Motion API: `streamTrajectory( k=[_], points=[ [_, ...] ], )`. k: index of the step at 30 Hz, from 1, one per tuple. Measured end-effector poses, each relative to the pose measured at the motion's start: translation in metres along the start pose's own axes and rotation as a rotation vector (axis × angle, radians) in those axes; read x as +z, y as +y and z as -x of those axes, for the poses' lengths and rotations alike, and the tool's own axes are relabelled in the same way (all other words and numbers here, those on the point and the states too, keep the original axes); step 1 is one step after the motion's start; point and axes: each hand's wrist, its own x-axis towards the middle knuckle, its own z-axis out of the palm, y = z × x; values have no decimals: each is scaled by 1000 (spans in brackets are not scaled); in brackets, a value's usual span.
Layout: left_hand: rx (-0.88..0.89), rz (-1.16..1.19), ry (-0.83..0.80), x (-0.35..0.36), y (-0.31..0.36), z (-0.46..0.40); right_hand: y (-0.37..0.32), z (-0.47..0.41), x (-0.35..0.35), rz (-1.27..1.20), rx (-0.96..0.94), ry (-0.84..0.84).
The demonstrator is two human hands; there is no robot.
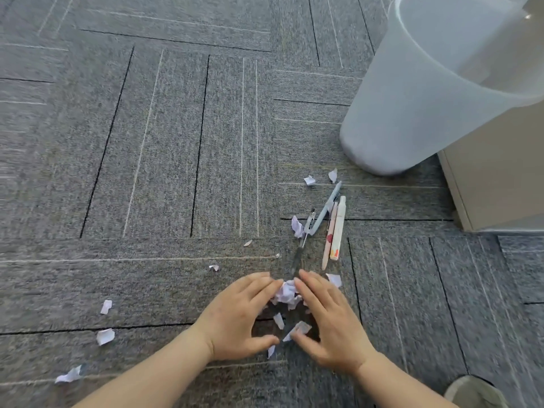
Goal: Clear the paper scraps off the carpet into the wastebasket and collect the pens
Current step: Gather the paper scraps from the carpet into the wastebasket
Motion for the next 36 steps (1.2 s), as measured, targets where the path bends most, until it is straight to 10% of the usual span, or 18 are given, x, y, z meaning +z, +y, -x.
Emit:
streamTrajectory(
  k=[11,23,30,36],
  points=[
    [-96,-300,100,9,-13,-22,16,-49,9,248,-119,213],
    [12,-237,150,-4,-26,-55,16,-68,-13,190,-108,70],
    [-390,205,416,-61,-21,-75,2,-100,-76,-301,231,482],
    [-218,435,724,-200,36,-192,10,-172,-251,-296,102,924]
  ],
)
